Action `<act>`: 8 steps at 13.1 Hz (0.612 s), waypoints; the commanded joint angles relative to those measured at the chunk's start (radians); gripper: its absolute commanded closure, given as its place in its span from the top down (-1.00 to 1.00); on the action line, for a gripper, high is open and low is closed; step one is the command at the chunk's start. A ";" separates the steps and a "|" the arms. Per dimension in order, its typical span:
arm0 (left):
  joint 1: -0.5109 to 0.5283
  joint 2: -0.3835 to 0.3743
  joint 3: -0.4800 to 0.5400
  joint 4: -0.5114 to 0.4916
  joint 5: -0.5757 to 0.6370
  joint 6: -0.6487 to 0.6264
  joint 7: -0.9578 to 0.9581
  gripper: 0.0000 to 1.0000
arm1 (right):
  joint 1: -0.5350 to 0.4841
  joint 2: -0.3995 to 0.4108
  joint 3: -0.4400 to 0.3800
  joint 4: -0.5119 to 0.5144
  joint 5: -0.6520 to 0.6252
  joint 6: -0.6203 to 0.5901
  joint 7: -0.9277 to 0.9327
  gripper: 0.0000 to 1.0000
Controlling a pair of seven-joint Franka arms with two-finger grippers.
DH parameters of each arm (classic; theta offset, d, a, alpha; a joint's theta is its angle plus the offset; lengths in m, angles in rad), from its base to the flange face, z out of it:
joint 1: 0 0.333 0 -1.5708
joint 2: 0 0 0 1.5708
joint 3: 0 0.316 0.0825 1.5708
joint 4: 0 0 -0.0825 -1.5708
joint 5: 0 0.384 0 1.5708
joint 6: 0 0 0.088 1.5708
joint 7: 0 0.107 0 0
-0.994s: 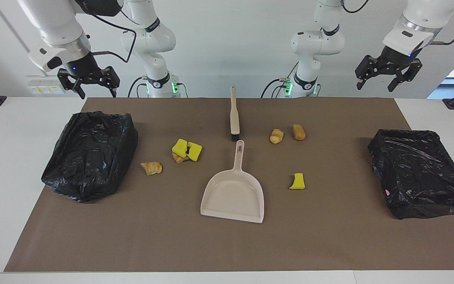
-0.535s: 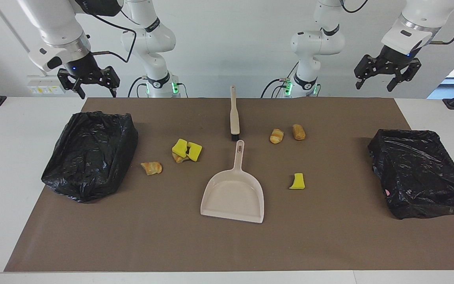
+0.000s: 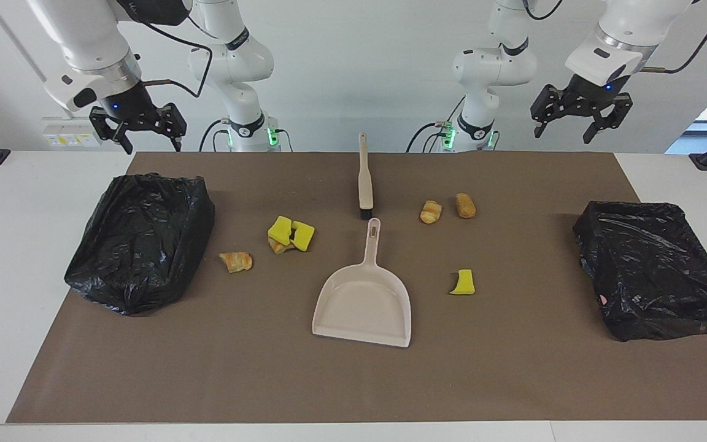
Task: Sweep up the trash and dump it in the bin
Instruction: 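Reach the left gripper down to the wooden brush handle and grasp it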
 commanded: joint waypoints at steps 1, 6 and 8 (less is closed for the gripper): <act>0.017 -0.079 -0.073 -0.134 -0.009 0.062 -0.037 1.00 | -0.016 -0.011 0.004 -0.005 0.017 -0.008 -0.042 1.00; 0.019 -0.136 -0.200 -0.289 -0.032 0.147 -0.146 1.00 | -0.016 -0.012 0.002 -0.009 0.017 -0.008 -0.042 1.00; 0.019 -0.138 -0.274 -0.343 -0.032 0.201 -0.230 1.00 | -0.016 -0.012 0.002 -0.009 0.017 -0.008 -0.042 1.00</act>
